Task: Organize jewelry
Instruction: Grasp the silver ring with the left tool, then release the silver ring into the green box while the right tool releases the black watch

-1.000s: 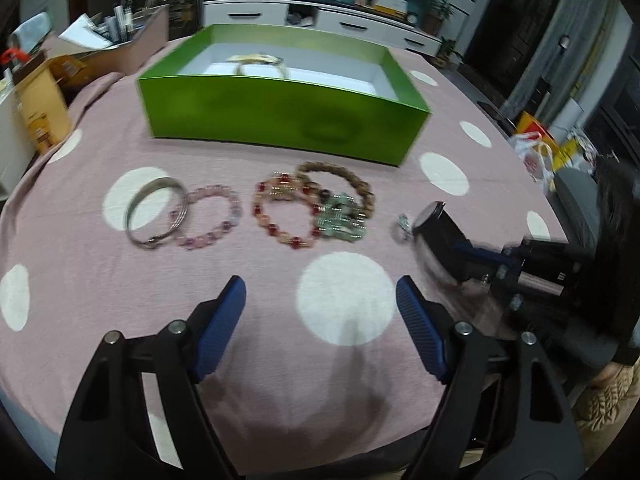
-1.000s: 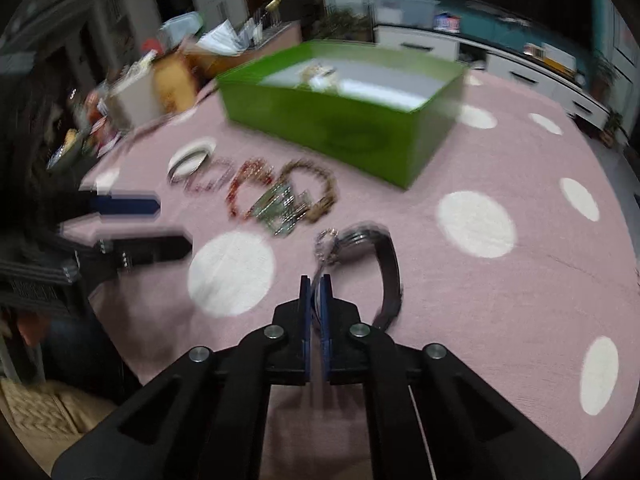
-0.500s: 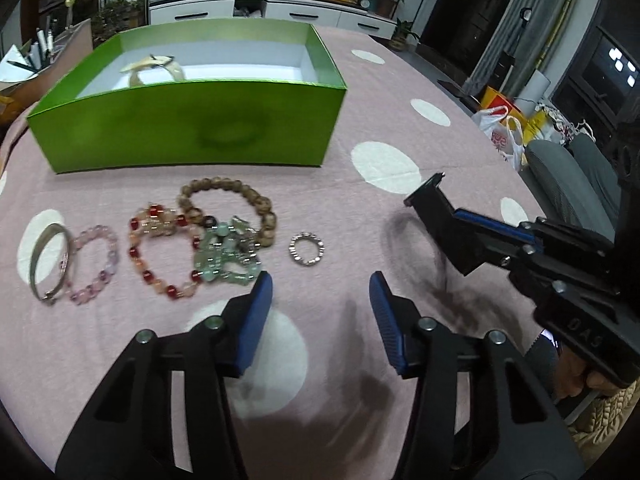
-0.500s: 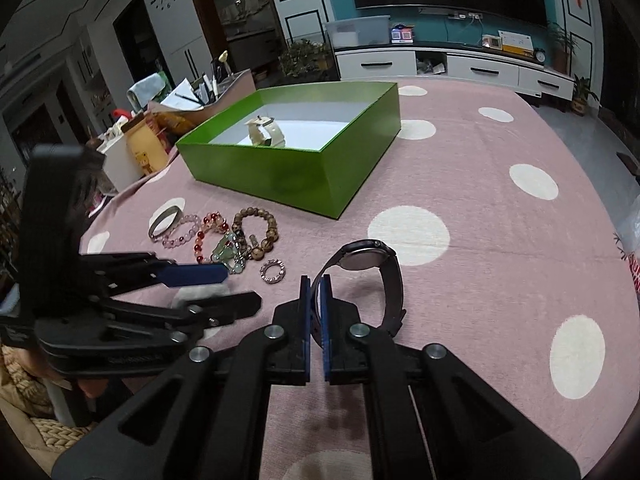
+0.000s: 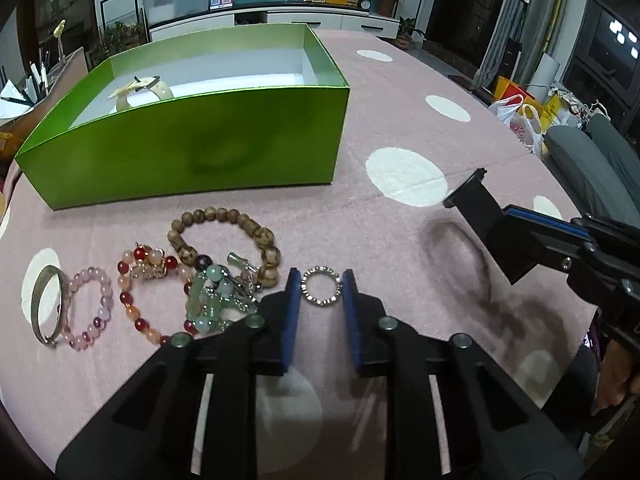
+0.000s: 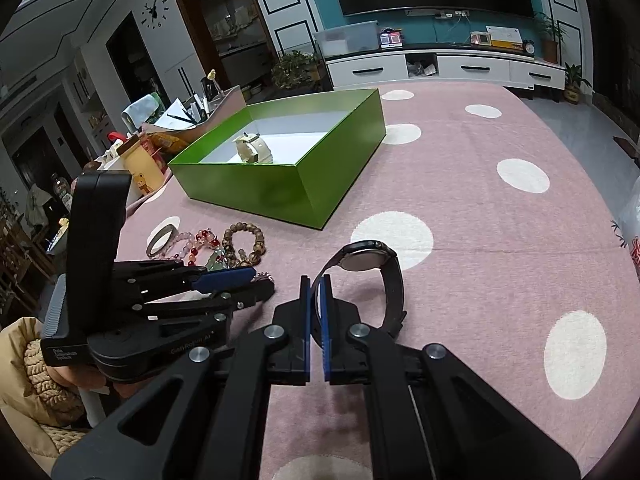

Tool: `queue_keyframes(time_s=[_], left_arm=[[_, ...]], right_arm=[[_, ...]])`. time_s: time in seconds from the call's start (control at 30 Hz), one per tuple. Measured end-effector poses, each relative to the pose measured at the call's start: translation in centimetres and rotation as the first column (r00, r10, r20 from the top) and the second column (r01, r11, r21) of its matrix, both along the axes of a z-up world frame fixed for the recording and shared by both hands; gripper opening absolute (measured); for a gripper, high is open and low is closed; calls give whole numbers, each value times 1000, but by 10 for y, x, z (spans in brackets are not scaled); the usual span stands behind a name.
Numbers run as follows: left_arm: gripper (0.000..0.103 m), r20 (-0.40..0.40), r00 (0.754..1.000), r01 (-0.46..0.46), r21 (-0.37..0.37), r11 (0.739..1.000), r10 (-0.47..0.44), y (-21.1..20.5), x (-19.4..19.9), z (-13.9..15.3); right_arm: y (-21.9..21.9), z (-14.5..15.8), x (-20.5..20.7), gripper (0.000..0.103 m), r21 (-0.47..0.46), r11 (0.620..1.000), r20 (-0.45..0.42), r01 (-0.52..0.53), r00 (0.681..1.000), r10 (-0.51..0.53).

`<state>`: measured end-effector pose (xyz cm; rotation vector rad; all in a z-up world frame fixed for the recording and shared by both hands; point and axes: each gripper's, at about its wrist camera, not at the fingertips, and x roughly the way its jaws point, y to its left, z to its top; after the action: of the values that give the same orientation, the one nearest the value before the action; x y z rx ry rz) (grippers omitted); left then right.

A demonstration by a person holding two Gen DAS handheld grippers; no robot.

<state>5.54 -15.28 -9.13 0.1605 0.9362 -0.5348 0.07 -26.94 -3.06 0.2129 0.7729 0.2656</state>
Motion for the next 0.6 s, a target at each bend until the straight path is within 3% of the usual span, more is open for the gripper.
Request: queue_keyframes(time_s=[0.2, 0.6], left_arm=[[20, 1, 1000, 8, 13, 1000, -8, 2, -4, 3], [20, 16, 996, -85, -113, 990, 87, 60, -4, 49]], right_arm=[[0, 1, 1, 4, -2, 1000, 2, 2, 1000, -2], [11, 16, 2, 4, -32, 999, 26, -11, 1000, 11]])
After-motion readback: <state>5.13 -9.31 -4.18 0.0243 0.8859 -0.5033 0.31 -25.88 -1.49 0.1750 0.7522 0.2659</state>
